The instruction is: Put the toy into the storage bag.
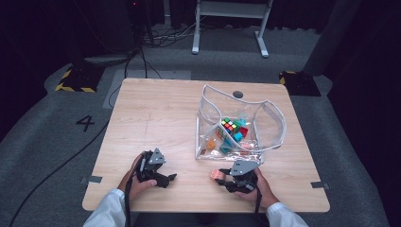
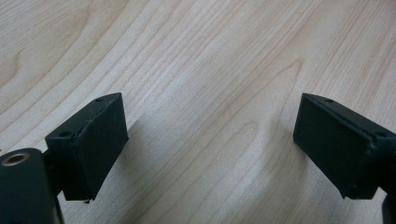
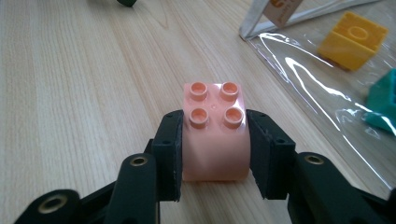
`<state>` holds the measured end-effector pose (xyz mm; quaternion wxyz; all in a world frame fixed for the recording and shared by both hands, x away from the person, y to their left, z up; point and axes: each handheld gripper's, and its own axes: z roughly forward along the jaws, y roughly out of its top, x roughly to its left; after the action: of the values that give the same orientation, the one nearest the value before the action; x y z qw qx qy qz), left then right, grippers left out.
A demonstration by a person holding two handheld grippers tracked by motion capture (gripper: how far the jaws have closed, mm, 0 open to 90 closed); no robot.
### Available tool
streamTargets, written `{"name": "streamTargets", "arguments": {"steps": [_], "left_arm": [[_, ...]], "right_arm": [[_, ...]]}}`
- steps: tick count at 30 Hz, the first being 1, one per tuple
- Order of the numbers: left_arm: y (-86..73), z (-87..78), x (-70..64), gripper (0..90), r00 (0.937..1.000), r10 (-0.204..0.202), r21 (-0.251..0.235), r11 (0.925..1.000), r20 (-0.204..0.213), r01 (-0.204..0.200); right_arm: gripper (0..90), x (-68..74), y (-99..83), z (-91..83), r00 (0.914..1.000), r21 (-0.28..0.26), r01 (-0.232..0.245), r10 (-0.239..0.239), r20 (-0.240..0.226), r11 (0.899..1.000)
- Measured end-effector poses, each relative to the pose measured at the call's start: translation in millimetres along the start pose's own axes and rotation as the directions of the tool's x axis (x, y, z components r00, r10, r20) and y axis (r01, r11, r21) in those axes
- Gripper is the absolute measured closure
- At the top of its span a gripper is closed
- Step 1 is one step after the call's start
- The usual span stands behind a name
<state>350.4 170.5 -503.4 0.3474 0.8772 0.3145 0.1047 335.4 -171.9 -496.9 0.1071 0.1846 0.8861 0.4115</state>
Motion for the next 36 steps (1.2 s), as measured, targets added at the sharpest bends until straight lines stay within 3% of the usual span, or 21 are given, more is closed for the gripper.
{"name": "streamTargets", "arguments": {"steps": [7, 12, 18, 27, 36], "left_arm": [[0.1, -0.3, 0.2, 10.1, 1.0, 0.005, 0.002, 1.0, -0.003, -0.005], [0.2, -0.5, 0.4, 10.1, 0.9999, 0.01, 0.001, 0.9999, -0.007, -0.01], [0.1, -0.5, 0.3, 10.2, 1.0, 0.008, 0.003, 1.0, -0.005, -0.008], [0.1, -0.3, 0.1, 10.1, 1.0, 0.006, 0.001, 1.0, -0.005, -0.006], [0.0, -0.2, 0.1, 10.1, 1.0, 0.002, 0.002, 1.0, -0.002, -0.002]], "right_arm": [[58.9, 0.4, -11.4, -18.3, 0.9999, 0.032, 0.002, -0.002, 0.013, 0.999], [58.9, -3.3, -16.7, -30.6, 0.9994, 0.025, 0.013, -0.014, 0.032, 1.0], [58.9, -8.3, -26.0, -51.2, 0.9967, -0.001, -0.051, 0.051, 0.064, 0.999], [58.9, -22.9, -47.5, -79.5, 0.9861, 0.0, -0.115, 0.114, 0.122, 0.993], [58.9, -38.0, -61.5, -101.9, 0.968, 0.012, -0.166, 0.161, 0.193, 0.986]]}}
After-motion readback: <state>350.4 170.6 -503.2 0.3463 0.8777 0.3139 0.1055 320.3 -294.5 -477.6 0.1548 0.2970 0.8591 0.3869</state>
